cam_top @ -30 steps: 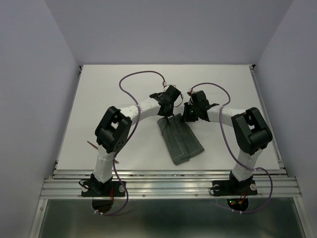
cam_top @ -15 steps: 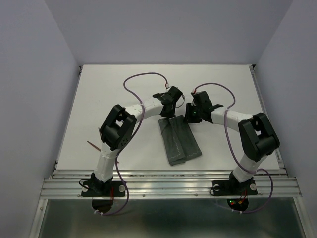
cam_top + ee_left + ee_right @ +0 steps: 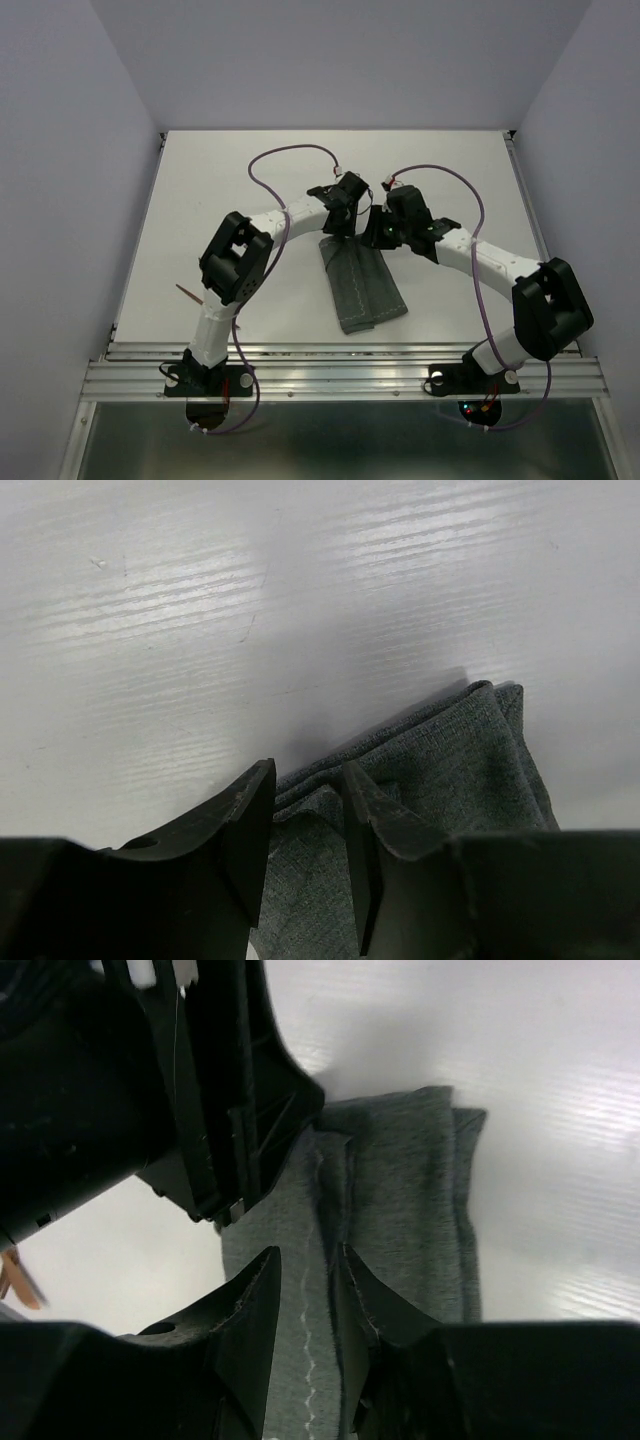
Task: Fold the napkin into a case and place the utensils inside
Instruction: Smooth out the 2/3-rectangle-folded napkin at the center of the board.
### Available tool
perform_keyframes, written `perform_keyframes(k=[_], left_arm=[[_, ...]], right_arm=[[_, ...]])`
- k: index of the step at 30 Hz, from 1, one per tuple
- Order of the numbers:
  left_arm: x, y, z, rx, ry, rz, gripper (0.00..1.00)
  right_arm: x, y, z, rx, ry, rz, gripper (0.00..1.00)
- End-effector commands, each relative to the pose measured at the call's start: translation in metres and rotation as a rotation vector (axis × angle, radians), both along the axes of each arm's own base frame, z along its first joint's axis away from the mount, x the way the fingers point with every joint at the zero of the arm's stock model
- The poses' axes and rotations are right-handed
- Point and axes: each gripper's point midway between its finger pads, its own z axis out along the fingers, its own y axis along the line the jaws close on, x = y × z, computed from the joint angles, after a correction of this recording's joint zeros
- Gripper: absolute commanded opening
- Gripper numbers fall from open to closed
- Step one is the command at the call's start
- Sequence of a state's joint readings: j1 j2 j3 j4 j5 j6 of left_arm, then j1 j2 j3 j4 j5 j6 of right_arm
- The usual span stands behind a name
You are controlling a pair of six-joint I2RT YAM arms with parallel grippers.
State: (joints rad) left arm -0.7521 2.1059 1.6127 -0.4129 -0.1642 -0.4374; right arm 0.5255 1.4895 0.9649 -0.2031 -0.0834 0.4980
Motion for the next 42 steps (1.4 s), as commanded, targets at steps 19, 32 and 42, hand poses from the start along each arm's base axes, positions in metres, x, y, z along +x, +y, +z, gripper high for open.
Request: perform_keyframes(k=[19, 32, 42], left_arm=[[0.003, 0.027, 0.092, -0.165, -0.102, 0.088, 0.43], [-0.016, 0.051, 0.047, -0.224, 0.024, 0.080, 0.28], [-0.013, 0.035, 0.026, -0.251, 0.064, 0.015, 0.19]], right_arm=[[-0.019, 0.034, -0.026, -0.002, 0.071, 0.058, 0.38], [0.017, 0.043, -0.033, -0.063, 0.038, 0.028, 0.38], [0.036, 0.043, -0.042, -0.092, 0.032, -0.043, 0.26]])
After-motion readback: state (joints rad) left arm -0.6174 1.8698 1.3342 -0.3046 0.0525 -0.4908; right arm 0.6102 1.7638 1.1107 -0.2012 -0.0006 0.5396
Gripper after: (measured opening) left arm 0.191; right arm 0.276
